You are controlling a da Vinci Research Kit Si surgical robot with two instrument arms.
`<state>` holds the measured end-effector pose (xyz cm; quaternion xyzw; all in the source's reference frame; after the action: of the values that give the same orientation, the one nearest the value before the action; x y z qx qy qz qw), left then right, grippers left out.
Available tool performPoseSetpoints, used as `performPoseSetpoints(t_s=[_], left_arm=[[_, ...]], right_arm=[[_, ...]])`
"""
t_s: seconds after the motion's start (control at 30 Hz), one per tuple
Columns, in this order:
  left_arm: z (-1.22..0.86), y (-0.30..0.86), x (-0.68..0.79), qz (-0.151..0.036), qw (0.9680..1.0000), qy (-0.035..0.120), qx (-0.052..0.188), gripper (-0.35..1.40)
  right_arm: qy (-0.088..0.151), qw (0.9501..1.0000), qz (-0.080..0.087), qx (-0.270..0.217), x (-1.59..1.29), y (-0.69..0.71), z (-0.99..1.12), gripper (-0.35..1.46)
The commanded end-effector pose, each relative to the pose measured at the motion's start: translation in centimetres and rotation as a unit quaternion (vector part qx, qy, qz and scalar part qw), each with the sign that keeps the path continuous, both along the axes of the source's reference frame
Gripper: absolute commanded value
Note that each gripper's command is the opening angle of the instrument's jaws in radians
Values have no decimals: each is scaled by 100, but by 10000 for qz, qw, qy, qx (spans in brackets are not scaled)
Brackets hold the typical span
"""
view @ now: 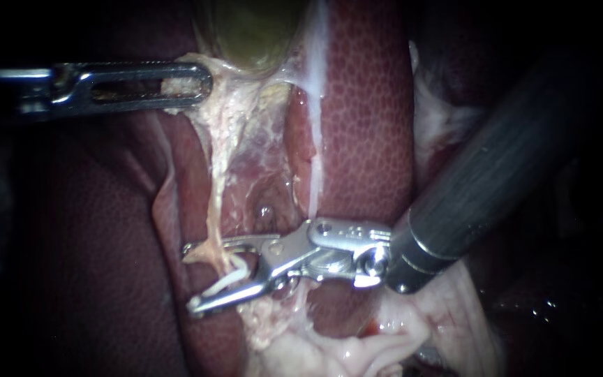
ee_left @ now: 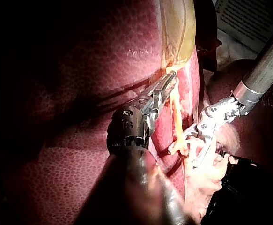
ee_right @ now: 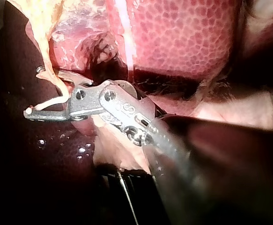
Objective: Clipping first clip left tube
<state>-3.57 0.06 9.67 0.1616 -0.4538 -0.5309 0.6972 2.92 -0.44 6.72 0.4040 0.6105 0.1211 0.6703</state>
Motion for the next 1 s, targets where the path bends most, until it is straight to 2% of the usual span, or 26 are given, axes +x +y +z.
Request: performPoseSetpoints(t_s=[0.03, 0.33, 0.5, 0.53, 0.57, 0.63, 0.67, 1.0], left_arm=[[0, 0, 0, 2, 10000, 0, -1, -35], [0, 0, 1, 3, 10000, -1, -1, -35], [0, 0, 1, 3, 10000, -1, -1, -35], [0, 0, 1, 3, 10000, -1, -1, -35], [0, 0, 1, 3, 10000, -1, -1, -35], [0, 0, 1, 3, 10000, -1, -1, -35], [0, 0, 1, 3, 10000, -1, -1, -35], [0, 0, 1, 3, 10000, 0, -1, -35]], right_arm=[[1, 10000, 0, -2, 0, 1, 0, 58], [12, 10000, -17, 4, -3, 3, 3, 56], [22, 10000, -31, 6, -7, 5, 7, 47], [16, 10000, -35, 31, -9, 5, 7, 41], [34, 9999, -82, 124, -11, 6, 7, 26], [-59, 9994, -253, 234, -18, 7, 7, -23], [-110, 9993, -279, 217, -19, 7, 7, -35], [-165, 9993, -266, 226, -21, 9, 15, -35]])
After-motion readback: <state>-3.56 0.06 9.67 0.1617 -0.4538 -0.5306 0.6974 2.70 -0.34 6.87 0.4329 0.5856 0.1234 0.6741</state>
